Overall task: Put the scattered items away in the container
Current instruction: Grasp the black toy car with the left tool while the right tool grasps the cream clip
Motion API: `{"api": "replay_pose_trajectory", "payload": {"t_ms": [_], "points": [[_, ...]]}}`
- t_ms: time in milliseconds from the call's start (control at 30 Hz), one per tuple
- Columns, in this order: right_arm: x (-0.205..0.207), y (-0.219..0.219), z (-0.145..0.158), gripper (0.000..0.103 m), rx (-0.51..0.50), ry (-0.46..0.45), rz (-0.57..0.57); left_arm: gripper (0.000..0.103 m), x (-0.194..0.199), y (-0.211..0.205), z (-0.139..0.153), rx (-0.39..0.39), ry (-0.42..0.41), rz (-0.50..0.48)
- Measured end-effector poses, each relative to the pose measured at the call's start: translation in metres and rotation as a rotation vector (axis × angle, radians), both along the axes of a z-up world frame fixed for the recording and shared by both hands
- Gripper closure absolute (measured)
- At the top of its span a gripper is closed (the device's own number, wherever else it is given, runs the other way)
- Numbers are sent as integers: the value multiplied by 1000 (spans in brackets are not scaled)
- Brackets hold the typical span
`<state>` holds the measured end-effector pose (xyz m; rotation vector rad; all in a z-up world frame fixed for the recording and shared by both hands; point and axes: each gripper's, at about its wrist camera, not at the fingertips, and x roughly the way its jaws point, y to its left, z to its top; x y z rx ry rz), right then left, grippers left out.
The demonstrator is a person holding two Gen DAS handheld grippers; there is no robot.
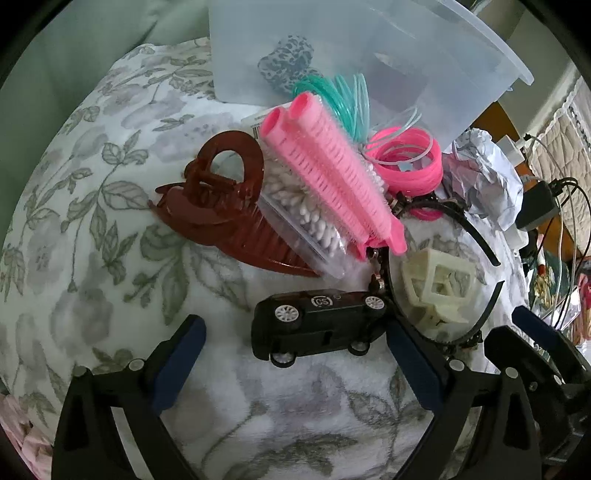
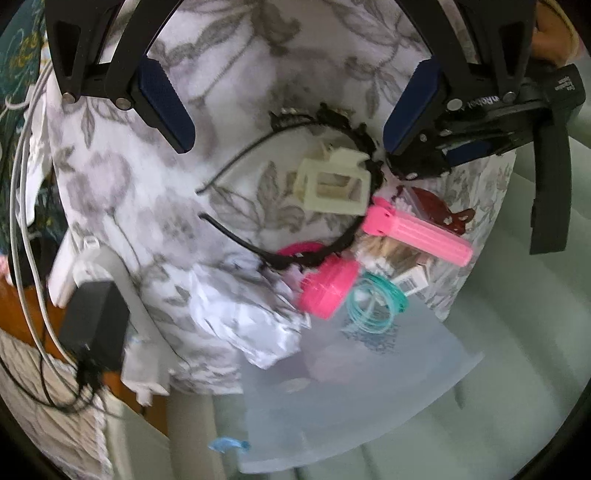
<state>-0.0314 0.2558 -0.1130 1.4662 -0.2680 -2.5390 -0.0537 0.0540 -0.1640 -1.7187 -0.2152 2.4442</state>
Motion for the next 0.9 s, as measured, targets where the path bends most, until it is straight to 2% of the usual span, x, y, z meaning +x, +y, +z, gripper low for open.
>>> {"api": "replay_pose_trajectory", "payload": {"t_ms": [300, 467, 567, 633, 900], "points": [[-4, 1, 0, 1, 2, 4, -12, 6, -6, 6, 0, -6, 0, 31], [-5, 3, -2, 1, -1, -4, -12, 32, -3, -3, 5, 3, 24, 70], [-6, 0, -3, 1, 2, -8, -6, 44, -1, -10, 6, 22, 27, 85], [-7, -1, -3, 1, 5, -9, -2, 47, -1, -17, 6, 41, 30, 91], [-9, -8, -4, 1, 15, -12, 13, 50, 6, -29, 7, 125, 22, 86]]}}
